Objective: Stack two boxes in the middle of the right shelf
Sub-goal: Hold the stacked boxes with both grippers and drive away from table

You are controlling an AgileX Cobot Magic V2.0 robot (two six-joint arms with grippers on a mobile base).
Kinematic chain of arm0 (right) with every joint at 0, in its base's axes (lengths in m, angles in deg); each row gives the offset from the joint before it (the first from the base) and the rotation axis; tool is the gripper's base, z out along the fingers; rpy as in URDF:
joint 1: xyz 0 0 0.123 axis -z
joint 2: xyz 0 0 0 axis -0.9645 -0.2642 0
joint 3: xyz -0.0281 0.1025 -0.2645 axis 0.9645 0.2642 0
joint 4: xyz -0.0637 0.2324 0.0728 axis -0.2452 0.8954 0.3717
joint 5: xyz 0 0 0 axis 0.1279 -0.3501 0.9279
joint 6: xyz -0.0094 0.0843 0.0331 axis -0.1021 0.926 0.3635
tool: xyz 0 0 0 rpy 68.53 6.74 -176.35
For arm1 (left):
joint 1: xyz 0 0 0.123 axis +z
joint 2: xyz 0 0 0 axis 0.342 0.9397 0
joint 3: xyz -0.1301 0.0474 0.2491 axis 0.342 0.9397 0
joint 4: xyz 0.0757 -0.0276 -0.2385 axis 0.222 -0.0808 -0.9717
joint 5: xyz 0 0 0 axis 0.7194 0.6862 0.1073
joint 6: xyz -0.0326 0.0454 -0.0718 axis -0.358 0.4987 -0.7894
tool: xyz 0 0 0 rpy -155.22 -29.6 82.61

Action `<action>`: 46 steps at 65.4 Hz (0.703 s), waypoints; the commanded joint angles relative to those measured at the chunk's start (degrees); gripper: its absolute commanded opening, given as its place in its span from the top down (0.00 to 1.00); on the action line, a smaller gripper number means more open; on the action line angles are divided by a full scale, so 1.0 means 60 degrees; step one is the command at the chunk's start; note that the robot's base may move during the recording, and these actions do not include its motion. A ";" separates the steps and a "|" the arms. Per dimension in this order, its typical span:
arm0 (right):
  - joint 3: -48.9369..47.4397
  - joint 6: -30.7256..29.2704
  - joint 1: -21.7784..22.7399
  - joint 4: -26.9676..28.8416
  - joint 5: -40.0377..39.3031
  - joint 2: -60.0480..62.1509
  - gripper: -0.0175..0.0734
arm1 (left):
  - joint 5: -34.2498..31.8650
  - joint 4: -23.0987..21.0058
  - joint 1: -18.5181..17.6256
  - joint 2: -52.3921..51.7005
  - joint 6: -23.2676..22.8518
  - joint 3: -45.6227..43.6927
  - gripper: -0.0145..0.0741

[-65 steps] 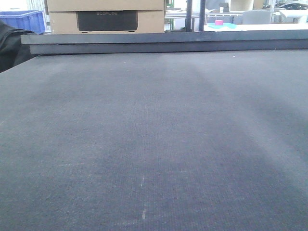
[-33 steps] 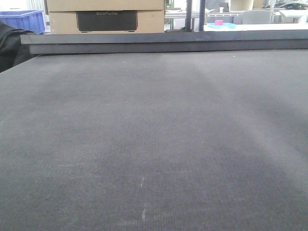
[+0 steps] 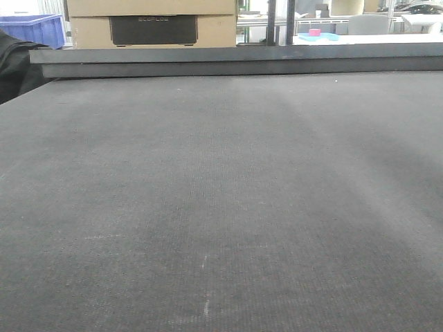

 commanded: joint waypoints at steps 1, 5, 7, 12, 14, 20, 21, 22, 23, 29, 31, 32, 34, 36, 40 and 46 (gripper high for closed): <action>-0.0096 -0.0078 0.0088 -0.0255 -0.0465 0.0143 0.98 | -0.0377 0.0052 0.0053 -0.0206 -0.0004 -0.0155 0.96; -0.0096 -0.0078 0.0088 -0.0255 -0.0465 0.0143 0.98 | -0.0377 0.0052 0.0053 -0.0206 -0.0004 -0.0155 0.96; -0.0096 -0.0078 0.0088 -0.0255 -0.0465 0.0143 0.98 | -0.0377 0.0052 0.0053 -0.0206 -0.0004 -0.0155 0.96; -0.0096 -0.0078 0.0088 -0.0255 -0.0465 0.0143 0.98 | -0.0377 0.0052 0.0053 -0.0206 -0.0004 -0.0155 0.96; -0.0096 -0.0078 0.0088 -0.0255 -0.0465 0.0143 0.98 | -0.0377 0.0052 0.0053 -0.0206 -0.0004 -0.0155 0.96; -0.0096 -0.0078 0.0088 -0.0255 -0.0465 0.0143 0.98 | -0.0377 0.0052 0.0053 -0.0206 -0.0004 -0.0155 0.96; -0.0096 -0.0078 0.0088 -0.0255 -0.0465 0.0143 0.98 | -0.0377 0.0052 0.0053 -0.0206 -0.0004 -0.0155 0.96; -0.0096 -0.0078 0.0088 -0.0255 -0.0465 0.0143 0.98 | -0.0377 0.0052 0.0053 -0.0206 -0.0004 -0.0155 0.96; -0.0096 -0.0078 0.0088 -0.0255 -0.0465 0.0143 0.98 | -0.0377 0.0052 0.0053 -0.0206 -0.0004 -0.0155 0.96; -0.0096 -0.0078 0.0088 -0.0255 -0.0469 0.0104 0.98 | -0.0377 0.0052 0.0053 -0.0206 -0.0004 -0.0155 0.96; -0.0096 -0.0078 0.0088 -0.0255 -0.0486 0.0103 0.98 | -0.0377 0.0052 0.0053 -0.0206 -0.0004 -0.0155 0.96; -0.0096 -0.0078 0.0088 -0.0255 -0.0486 0.0103 0.98 | -0.0377 0.0052 0.0053 -0.0206 -0.0004 -0.0155 0.96; -0.0096 -0.0078 0.0088 -0.0255 -0.0484 0.0086 0.98 | -0.0377 0.0052 0.0053 -0.0206 -0.0004 -0.0155 0.96; -0.0096 -0.0078 0.0088 -0.0255 -0.0484 0.0086 0.98 | -0.0377 0.0052 0.0053 -0.0206 -0.0004 -0.0155 0.96; -0.0096 -0.0078 0.0088 -0.0255 -0.0484 0.0066 0.98 | -0.0377 0.0052 0.0053 -0.0206 -0.0004 -0.0155 0.96; -0.0096 -0.0078 0.0088 -0.0255 -0.0484 0.0042 0.98 | -0.0377 0.0052 0.0053 -0.0206 -0.0004 -0.0155 0.96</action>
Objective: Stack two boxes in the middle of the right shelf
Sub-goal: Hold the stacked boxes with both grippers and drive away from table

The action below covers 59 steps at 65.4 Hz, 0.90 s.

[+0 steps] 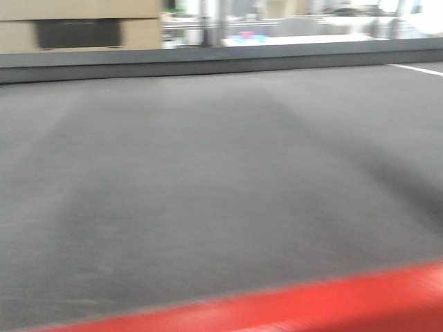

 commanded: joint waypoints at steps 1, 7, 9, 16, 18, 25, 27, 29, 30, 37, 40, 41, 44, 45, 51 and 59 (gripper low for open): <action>-0.0096 -0.0094 0.0088 -0.0275 -0.0445 0.0077 0.98 | -0.0377 0.0016 0.0053 -0.0206 -0.0004 -0.0155 0.96; -0.0096 -0.0094 0.0088 -0.0275 -0.0445 0.0077 0.98 | -0.0377 0.0016 0.0053 -0.0206 -0.0004 -0.0155 0.96; -0.0096 -0.0094 0.0088 -0.0275 -0.0445 0.0077 0.98 | -0.0377 0.0016 0.0053 -0.0206 -0.0004 -0.0155 0.96; -0.0096 -0.0094 0.0088 -0.0275 -0.0445 0.0077 0.98 | -0.0377 0.0016 0.0053 -0.0206 -0.0004 -0.0155 0.96; -0.0096 -0.0094 0.0088 -0.0275 -0.0445 0.0077 0.98 | -0.0377 0.0016 0.0053 -0.0206 -0.0004 -0.0155 0.96; -0.0096 -0.0094 0.0088 -0.0275 -0.0445 0.0077 0.98 | -0.0377 0.0016 0.0053 -0.0206 -0.0004 -0.0155 0.96; -0.0096 -0.0094 0.0088 -0.0275 -0.0445 0.0077 0.98 | -0.0377 0.0016 0.0053 -0.0206 -0.0004 -0.0155 0.96; -0.0096 -0.0094 0.0088 -0.0275 -0.0445 0.0077 0.98 | -0.0377 0.0016 0.0053 -0.0206 -0.0004 -0.0155 0.96; -0.0096 -0.0094 0.0088 -0.0275 -0.0445 0.0077 0.98 | -0.0377 0.0016 0.0053 -0.0206 -0.0004 -0.0155 0.96; -0.0096 -0.0094 0.0088 -0.0275 -0.0445 0.0077 0.98 | -0.0377 0.0016 0.0053 -0.0206 -0.0004 -0.0155 0.96; -0.0096 -0.0094 0.0088 -0.0275 -0.0445 0.0077 0.98 | -0.0377 0.0016 0.0053 -0.0206 -0.0004 -0.0155 0.96; -0.0096 -0.0094 0.0088 -0.0275 -0.0445 0.0077 0.98 | -0.0377 0.0016 0.0053 -0.0206 -0.0004 -0.0155 0.96; -0.0096 -0.0094 0.0088 -0.0275 -0.0445 0.0077 0.98 | -0.0377 0.0016 0.0053 -0.0206 -0.0004 -0.0155 0.96; -0.0096 -0.0094 0.0088 -0.0275 -0.0445 0.0077 0.98 | -0.0377 0.0016 0.0053 -0.0206 -0.0004 -0.0155 0.96; -0.0096 -0.0094 0.0088 -0.0275 -0.0445 0.0077 0.98 | -0.0377 0.0034 0.0053 -0.0206 -0.0004 -0.0155 0.96; -0.0096 -0.0094 0.0088 -0.0275 -0.0445 0.0077 0.98 | -0.0377 0.0053 0.0053 -0.0206 -0.0004 -0.0155 0.96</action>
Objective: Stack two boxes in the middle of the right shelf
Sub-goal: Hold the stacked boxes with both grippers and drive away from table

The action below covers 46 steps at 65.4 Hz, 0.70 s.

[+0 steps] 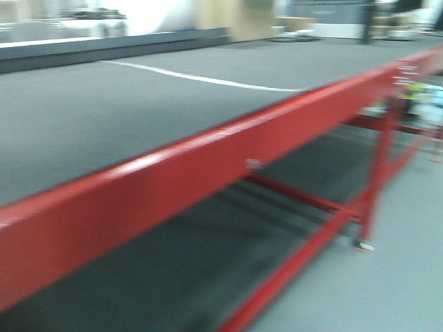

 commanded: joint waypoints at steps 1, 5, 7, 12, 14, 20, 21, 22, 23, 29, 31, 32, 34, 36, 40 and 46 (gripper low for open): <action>-0.0096 -0.0080 0.0088 -0.0275 -0.0445 0.0096 0.98 | -0.0377 0.0053 0.0053 -0.0206 -0.0004 -0.0155 0.96; -0.0096 -0.0080 0.0088 -0.0275 -0.0445 0.0096 0.98 | -0.0377 0.0053 0.0053 -0.0206 -0.0004 -0.0155 0.96; -0.0096 -0.0080 0.0088 -0.0275 -0.0445 0.0096 0.98 | -0.0377 0.0053 0.0053 -0.0206 -0.0004 -0.0155 0.96; -0.0096 -0.0080 0.0088 -0.0275 -0.0445 0.0096 0.98 | -0.0377 0.0053 0.0053 -0.0206 -0.0004 -0.0155 0.96; -0.0096 -0.0080 0.0088 -0.0275 -0.0445 0.0096 0.98 | -0.0377 0.0053 0.0053 -0.0206 -0.0004 -0.0155 0.96; -0.0096 -0.0080 0.0088 -0.0275 -0.0445 0.0096 0.98 | -0.0377 0.0053 0.0053 -0.0206 -0.0004 -0.0155 0.96; -0.0096 -0.0080 0.0088 -0.0275 -0.0445 0.0096 0.98 | -0.0377 0.0053 0.0053 -0.0206 -0.0004 -0.0155 0.96; -0.0096 -0.0080 0.0088 -0.0275 -0.0445 0.0096 0.98 | -0.0377 0.0053 0.0053 -0.0206 -0.0004 -0.0155 0.96; -0.0096 -0.0080 0.0088 -0.0275 -0.0445 0.0096 0.98 | -0.0377 0.0053 0.0053 -0.0206 -0.0004 -0.0155 0.96; -0.0096 -0.0080 0.0088 -0.0275 -0.0445 0.0096 0.98 | -0.0377 0.0053 0.0053 -0.0206 -0.0004 -0.0155 0.96; -0.0096 -0.0080 0.0088 -0.0275 -0.0445 0.0096 0.98 | -0.0377 0.0053 0.0053 -0.0206 -0.0004 -0.0155 0.96; -0.0096 -0.0080 0.0088 -0.0275 -0.0445 0.0096 0.98 | -0.0377 0.0053 0.0053 -0.0206 -0.0004 -0.0155 0.96; -0.0096 -0.0080 0.0088 -0.0275 -0.0445 0.0096 0.98 | -0.0377 0.0053 0.0053 -0.0206 -0.0004 -0.0155 0.96; -0.0096 -0.0080 0.0088 -0.0275 -0.0445 0.0096 0.98 | -0.0377 0.0053 0.0053 -0.0206 -0.0004 -0.0155 0.96; -0.0096 -0.0080 0.0088 -0.0275 -0.0445 0.0096 0.98 | -0.0377 0.0053 0.0053 -0.0206 -0.0004 -0.0155 0.96; -0.0096 -0.0080 0.0088 -0.0275 -0.0445 0.0096 0.98 | -0.0377 0.0053 0.0053 -0.0206 -0.0004 -0.0155 0.96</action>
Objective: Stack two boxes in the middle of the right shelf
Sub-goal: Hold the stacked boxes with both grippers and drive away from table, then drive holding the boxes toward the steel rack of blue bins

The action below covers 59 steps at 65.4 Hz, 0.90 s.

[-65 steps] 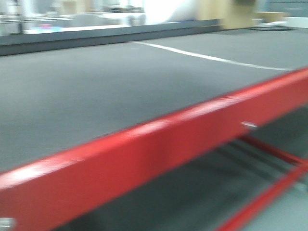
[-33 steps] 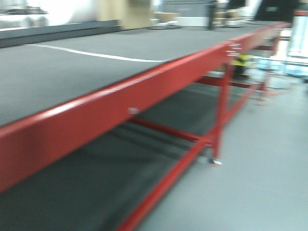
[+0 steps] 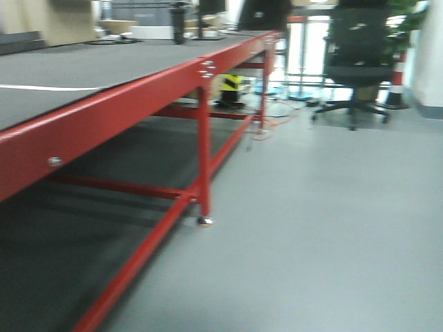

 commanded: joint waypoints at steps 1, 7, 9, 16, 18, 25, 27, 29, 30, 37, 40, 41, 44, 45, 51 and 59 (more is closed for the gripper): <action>-0.0096 -0.0080 0.0088 -0.0275 -0.0445 0.0096 0.98 | -0.0377 0.0053 0.0053 -0.0206 -0.0004 -0.0155 0.96; -0.0096 -0.0080 0.0088 -0.0275 -0.0445 0.0096 0.98 | -0.0377 0.0053 0.0053 -0.0206 -0.0004 -0.0155 0.96; -0.0096 -0.0080 0.0088 -0.0275 -0.0445 0.0096 0.98 | -0.0377 0.0053 0.0053 -0.0206 -0.0004 -0.0155 0.96; -0.0096 -0.0080 0.0088 -0.0275 -0.0445 0.0096 0.98 | -0.0377 0.0053 0.0053 -0.0206 -0.0004 -0.0155 0.96; -0.0096 -0.0080 0.0088 -0.0275 -0.0445 0.0096 0.98 | -0.0377 0.0053 0.0053 -0.0206 -0.0004 -0.0155 0.96; -0.0096 -0.0080 0.0088 -0.0275 -0.0445 0.0096 0.98 | -0.0377 0.0053 0.0053 -0.0206 -0.0004 -0.0155 0.96; -0.0096 -0.0080 0.0088 -0.0275 -0.0445 0.0096 0.98 | -0.0377 0.0071 0.0053 -0.0206 -0.0004 -0.0155 0.96; -0.0096 -0.0080 0.0088 -0.0275 -0.0445 0.0096 0.98 | -0.0377 0.0071 0.0053 -0.0206 -0.0004 -0.0155 0.96; -0.0096 -0.0080 0.0088 -0.0275 -0.0445 0.0096 0.98 | -0.0377 0.0071 0.0053 -0.0206 -0.0004 -0.0155 0.96; -0.0096 -0.0080 0.0088 -0.0275 -0.0445 0.0096 0.98 | -0.0377 0.0089 0.0053 -0.0206 -0.0004 -0.0155 0.96; -0.0096 -0.0080 0.0088 -0.0275 -0.0445 0.0096 0.98 | -0.0377 0.0089 0.0053 -0.0206 -0.0004 -0.0155 0.96; -0.0096 -0.0080 0.0088 -0.0275 -0.0445 0.0096 0.98 | -0.0377 0.0089 0.0053 -0.0206 -0.0004 -0.0155 0.96; -0.0096 -0.0080 0.0088 -0.0275 -0.0445 0.0096 0.98 | -0.0377 0.0089 0.0053 -0.0206 -0.0004 -0.0155 0.96; -0.0096 -0.0080 0.0088 -0.0275 -0.0445 0.0096 0.98 | -0.0377 0.0089 0.0053 -0.0206 -0.0004 -0.0155 0.96; -0.0096 -0.0080 0.0088 -0.0275 -0.0445 0.0096 0.98 | -0.0377 0.0089 0.0053 -0.0206 -0.0004 -0.0155 0.96; -0.0096 -0.0080 0.0088 -0.0275 -0.0445 0.0096 0.98 | -0.0377 0.0089 0.0053 -0.0206 -0.0004 -0.0155 0.96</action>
